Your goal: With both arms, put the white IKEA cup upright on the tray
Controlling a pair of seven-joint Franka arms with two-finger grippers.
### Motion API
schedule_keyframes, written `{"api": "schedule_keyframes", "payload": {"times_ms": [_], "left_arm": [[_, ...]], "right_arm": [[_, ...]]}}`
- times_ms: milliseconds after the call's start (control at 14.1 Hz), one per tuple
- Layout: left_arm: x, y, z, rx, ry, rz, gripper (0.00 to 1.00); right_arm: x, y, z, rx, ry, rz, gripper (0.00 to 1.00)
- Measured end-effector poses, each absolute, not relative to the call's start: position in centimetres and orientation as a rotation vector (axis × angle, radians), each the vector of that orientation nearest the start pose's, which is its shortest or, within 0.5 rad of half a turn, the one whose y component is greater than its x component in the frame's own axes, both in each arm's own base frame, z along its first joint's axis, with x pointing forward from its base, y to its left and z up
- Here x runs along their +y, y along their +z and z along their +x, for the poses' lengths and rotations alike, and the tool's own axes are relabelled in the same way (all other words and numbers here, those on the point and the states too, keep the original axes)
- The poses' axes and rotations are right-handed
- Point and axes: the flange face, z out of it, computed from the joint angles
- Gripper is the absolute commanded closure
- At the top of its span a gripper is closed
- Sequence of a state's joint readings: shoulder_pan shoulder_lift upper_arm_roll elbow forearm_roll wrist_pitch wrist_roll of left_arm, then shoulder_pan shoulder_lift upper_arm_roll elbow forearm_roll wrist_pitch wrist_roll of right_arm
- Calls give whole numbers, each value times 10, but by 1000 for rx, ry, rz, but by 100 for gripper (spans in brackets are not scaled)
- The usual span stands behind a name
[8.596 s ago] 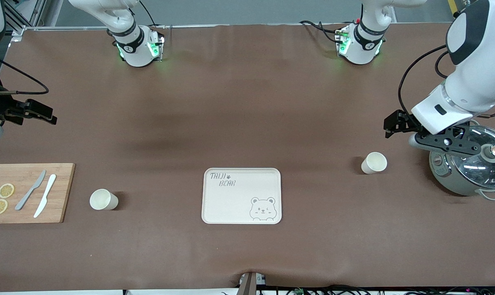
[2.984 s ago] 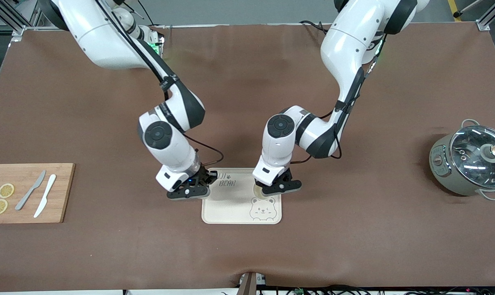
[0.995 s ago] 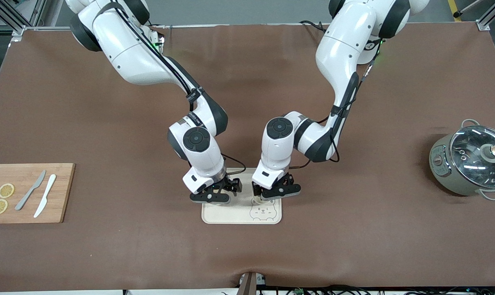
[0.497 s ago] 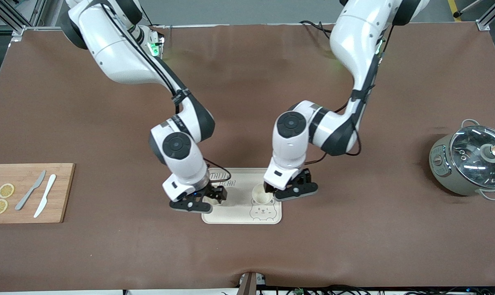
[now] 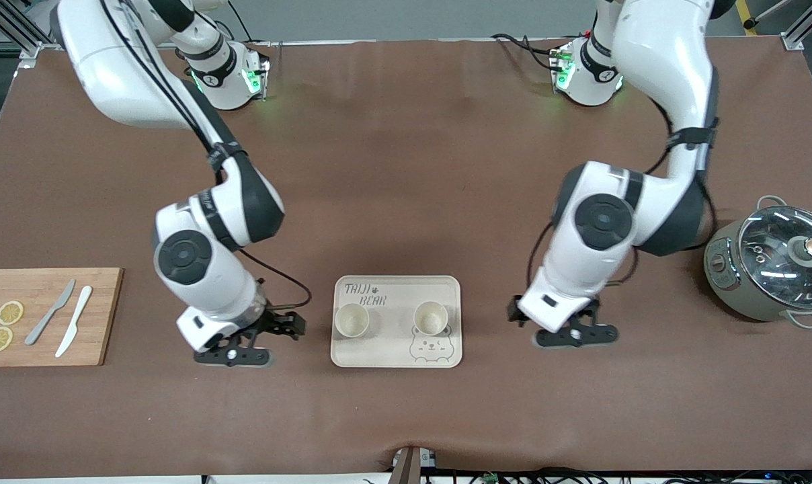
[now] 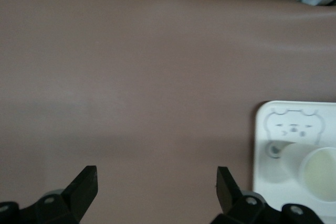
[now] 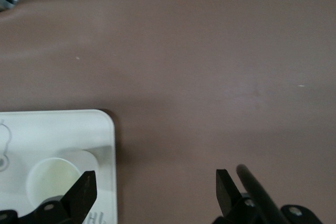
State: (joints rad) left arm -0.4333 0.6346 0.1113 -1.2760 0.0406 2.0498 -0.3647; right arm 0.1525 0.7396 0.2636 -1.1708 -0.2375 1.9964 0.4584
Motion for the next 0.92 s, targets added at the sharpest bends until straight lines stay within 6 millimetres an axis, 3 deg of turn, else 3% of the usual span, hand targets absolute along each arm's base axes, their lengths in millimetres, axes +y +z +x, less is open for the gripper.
{"api": "schedule_keyframes", "payload": {"times_ms": [284,497,710,923], "left_arm": [[-146,412,721,180,-155,-3100,0],[-91,441,715,261,-113,-3096,0],[-65,460,701,274,-105,-3099,0],[-65,467,687,276,-91,-3105,0]], "right_arm": [[184,405,721,33,-103,-3184,0],[138,428,721,-18,-92,-3179,0],[95,451,714,-45,-31,-3174,0],[61,478,702,-38,21,-3175,0]]}}
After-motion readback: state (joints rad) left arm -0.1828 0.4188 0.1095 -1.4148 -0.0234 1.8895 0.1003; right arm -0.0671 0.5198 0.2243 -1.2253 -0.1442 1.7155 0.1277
